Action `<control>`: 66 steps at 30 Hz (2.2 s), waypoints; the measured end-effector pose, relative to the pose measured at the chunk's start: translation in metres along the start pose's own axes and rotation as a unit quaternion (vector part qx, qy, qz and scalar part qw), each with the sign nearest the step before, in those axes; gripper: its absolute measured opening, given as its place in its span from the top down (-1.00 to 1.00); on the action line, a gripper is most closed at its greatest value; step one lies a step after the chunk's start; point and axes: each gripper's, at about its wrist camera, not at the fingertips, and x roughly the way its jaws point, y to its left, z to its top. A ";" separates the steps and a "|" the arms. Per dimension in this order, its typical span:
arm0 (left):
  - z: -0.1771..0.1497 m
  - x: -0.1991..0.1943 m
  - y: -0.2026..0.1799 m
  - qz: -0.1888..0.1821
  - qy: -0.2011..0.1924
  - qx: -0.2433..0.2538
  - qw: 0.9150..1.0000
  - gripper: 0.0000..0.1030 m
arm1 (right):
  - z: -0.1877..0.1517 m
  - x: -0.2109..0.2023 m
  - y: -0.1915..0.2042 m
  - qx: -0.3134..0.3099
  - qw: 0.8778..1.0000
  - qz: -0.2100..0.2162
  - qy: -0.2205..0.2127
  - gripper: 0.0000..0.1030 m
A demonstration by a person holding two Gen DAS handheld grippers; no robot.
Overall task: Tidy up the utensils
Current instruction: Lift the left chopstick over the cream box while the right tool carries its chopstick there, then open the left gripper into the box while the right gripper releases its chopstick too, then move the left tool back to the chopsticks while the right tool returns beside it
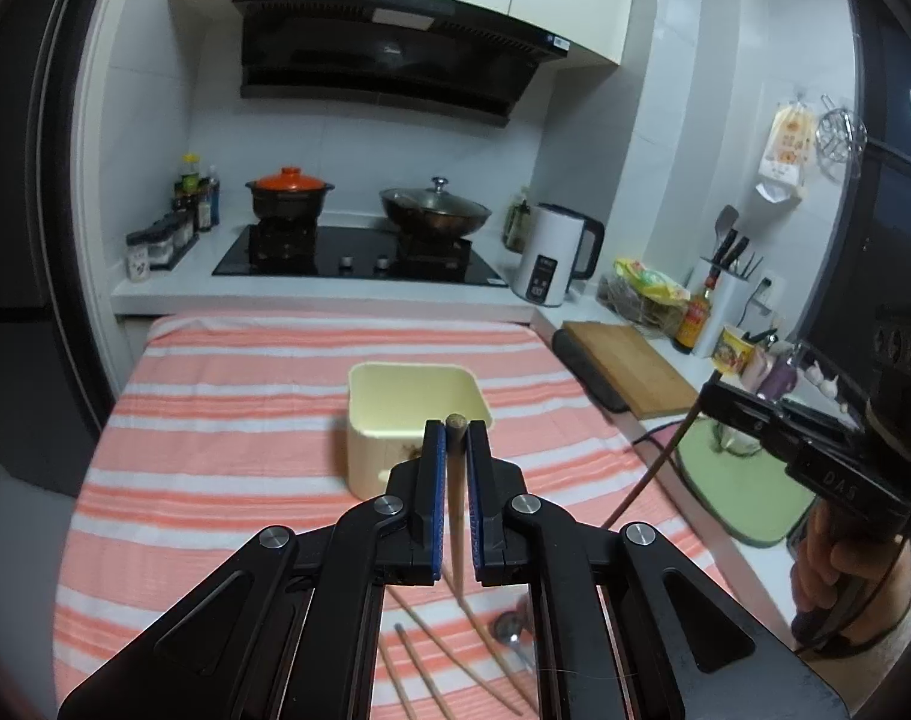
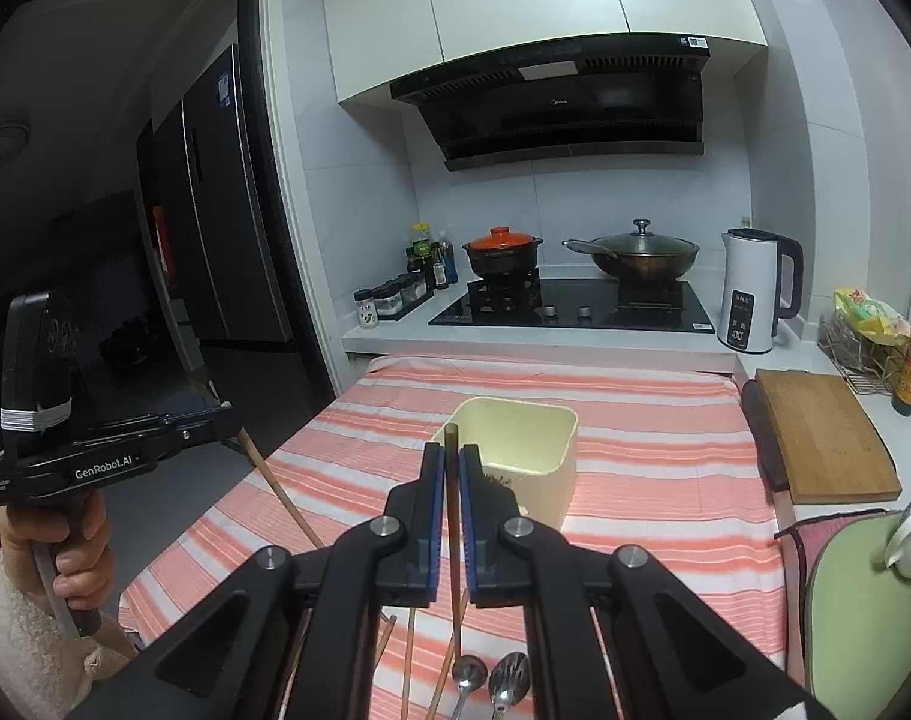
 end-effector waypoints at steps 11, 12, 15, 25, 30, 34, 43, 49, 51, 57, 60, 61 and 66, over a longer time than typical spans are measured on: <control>0.079 0.053 0.004 0.043 -0.074 -0.018 0.996 0.91 | 0.077 0.065 -0.009 -0.010 0.997 -0.032 -0.068 0.89; 0.082 0.059 0.005 0.051 -0.082 -0.018 0.995 0.91 | 0.081 0.073 -0.011 -0.009 0.997 -0.035 -0.074 0.89; 0.085 0.082 0.006 0.076 -0.096 -0.016 0.992 0.91 | 0.089 0.094 -0.016 -0.016 0.994 -0.048 -0.101 0.90; 0.042 0.160 0.033 0.084 -0.032 -0.039 0.995 0.91 | 0.061 0.178 -0.034 -0.015 0.997 -0.057 -0.041 0.90; 0.010 0.182 0.039 0.083 0.010 -0.038 0.996 0.91 | 0.035 0.196 -0.053 0.016 0.998 -0.058 0.000 0.90; -0.002 0.188 0.038 0.087 0.031 -0.039 0.995 0.86 | 0.021 0.199 -0.062 0.045 0.997 -0.054 0.024 0.89; -0.024 0.139 0.039 0.070 0.054 -0.043 0.995 -0.42 | 0.003 0.161 -0.060 0.054 0.997 -0.050 0.001 -0.21; -0.069 0.074 0.028 0.070 0.069 -0.013 0.995 -0.67 | -0.014 0.095 -0.040 0.030 0.998 -0.050 -0.032 -0.21; -0.094 0.053 0.023 0.072 0.080 0.001 0.994 -0.69 | -0.027 0.072 -0.030 0.015 0.998 -0.051 -0.035 -0.21; -0.177 -0.001 0.016 0.078 0.103 -0.009 0.992 -0.69 | -0.083 0.005 -0.002 -0.026 0.997 -0.060 -0.038 -0.21; -0.214 -0.024 0.013 0.080 0.105 -0.025 0.991 -0.69 | -0.113 -0.019 0.009 -0.037 0.997 -0.066 -0.031 -0.21; -0.225 -0.030 0.013 0.084 0.107 -0.029 0.990 -0.69 | -0.126 -0.028 0.014 -0.042 0.997 -0.067 -0.028 -0.21; -0.273 -0.054 0.019 0.094 0.123 -0.059 0.986 -0.69 | -0.194 -0.059 0.035 -0.072 0.994 -0.084 -0.002 -0.21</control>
